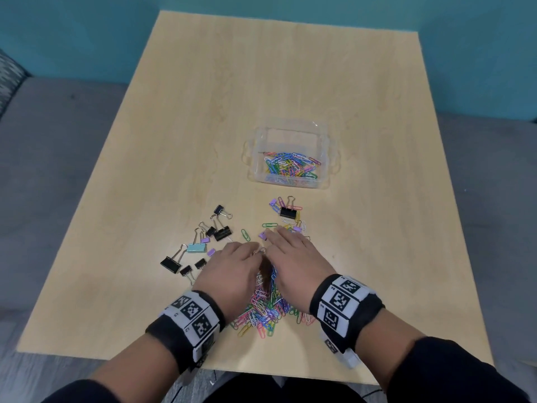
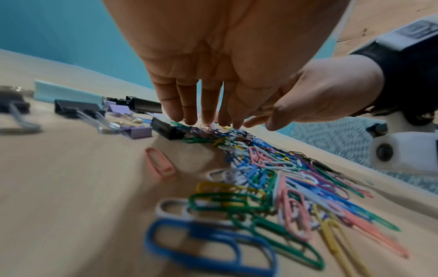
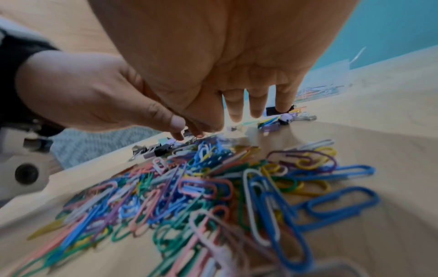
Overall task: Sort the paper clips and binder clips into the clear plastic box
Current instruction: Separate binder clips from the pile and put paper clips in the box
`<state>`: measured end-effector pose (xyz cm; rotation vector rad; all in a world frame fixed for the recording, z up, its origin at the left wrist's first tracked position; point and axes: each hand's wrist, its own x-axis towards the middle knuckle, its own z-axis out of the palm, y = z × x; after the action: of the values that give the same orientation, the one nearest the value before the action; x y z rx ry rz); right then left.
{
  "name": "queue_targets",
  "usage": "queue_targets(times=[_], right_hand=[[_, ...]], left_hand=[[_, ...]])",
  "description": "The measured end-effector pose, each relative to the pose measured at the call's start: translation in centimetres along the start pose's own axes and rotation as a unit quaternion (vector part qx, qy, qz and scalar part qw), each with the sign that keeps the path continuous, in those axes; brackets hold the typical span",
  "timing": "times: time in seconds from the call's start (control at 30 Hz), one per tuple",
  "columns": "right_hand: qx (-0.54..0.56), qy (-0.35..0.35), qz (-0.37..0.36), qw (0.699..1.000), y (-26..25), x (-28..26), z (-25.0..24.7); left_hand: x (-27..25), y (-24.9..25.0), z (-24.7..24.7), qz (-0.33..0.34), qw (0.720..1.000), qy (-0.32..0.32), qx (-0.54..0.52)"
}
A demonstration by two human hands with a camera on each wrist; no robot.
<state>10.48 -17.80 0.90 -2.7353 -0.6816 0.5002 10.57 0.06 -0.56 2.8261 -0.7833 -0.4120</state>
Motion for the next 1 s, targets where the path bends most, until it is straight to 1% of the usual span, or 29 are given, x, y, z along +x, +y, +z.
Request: queue_targets(times=[0.07,0.13,0.23,0.33,0.43,0.5,0.53,0.6,0.67,0.73,0.8,0.87,0.93,1.0], right_hand=[[0.006,0.025,0.020,0.999,0.8,-0.7,0.0],[0.014,0.043,0.045,0.998,1.3,-1.7,0.0],[0.006,0.043,0.062,0.997,1.5,-3.3,0.3],[0.002,0.038,0.058,0.998,1.3,-4.4,0.9],[-0.003,0.037,0.044,0.998,0.8,-4.5,1.4],[-0.017,0.040,0.026,0.999,0.2,-4.1,1.7],[-0.024,0.041,0.017,0.999,-0.2,-3.9,1.6],[-0.040,0.046,0.008,0.998,-0.8,-3.0,1.4],[-0.057,0.049,0.016,0.997,-1.1,-1.8,1.1],[-0.070,0.039,0.036,0.996,-1.1,-0.6,0.9],[-0.084,0.010,0.049,0.995,-1.3,0.1,1.0],[-0.097,-0.006,0.039,0.995,-1.6,0.1,1.4],[-0.100,-0.004,0.011,0.995,-1.8,-0.8,1.6],[-0.086,0.011,-0.004,0.996,-1.6,-2.1,1.6]], left_hand=[[0.3,-0.1,-0.6,-0.032,0.999,0.012,0.017],[1.2,0.0,-1.4,-0.057,0.997,-0.001,0.044],[2.5,0.3,-2.2,-0.062,0.995,-0.025,0.074],[2.7,-0.4,-2.2,-0.072,0.992,-0.021,0.097],[2.7,-1.2,-2.4,-0.105,0.989,-0.017,0.105],[2.8,-1.6,-2.4,-0.119,0.989,0.013,0.086],[2.7,-1.6,-2.4,-0.115,0.990,0.030,0.075],[2.2,-1.1,-2.3,-0.076,0.993,0.057,0.068],[1.3,-0.3,-1.5,-0.019,0.996,0.049,0.073],[0.4,0.3,-0.6,0.009,0.998,0.025,0.063],[-0.1,0.5,0.1,0.014,0.999,0.007,0.043],[-0.1,0.2,0.3,0.012,1.000,0.009,0.019],[0.4,-0.1,0.0,0.007,1.000,0.010,-0.005],[1.6,-0.3,-0.4,0.013,1.000,0.006,-0.004]])
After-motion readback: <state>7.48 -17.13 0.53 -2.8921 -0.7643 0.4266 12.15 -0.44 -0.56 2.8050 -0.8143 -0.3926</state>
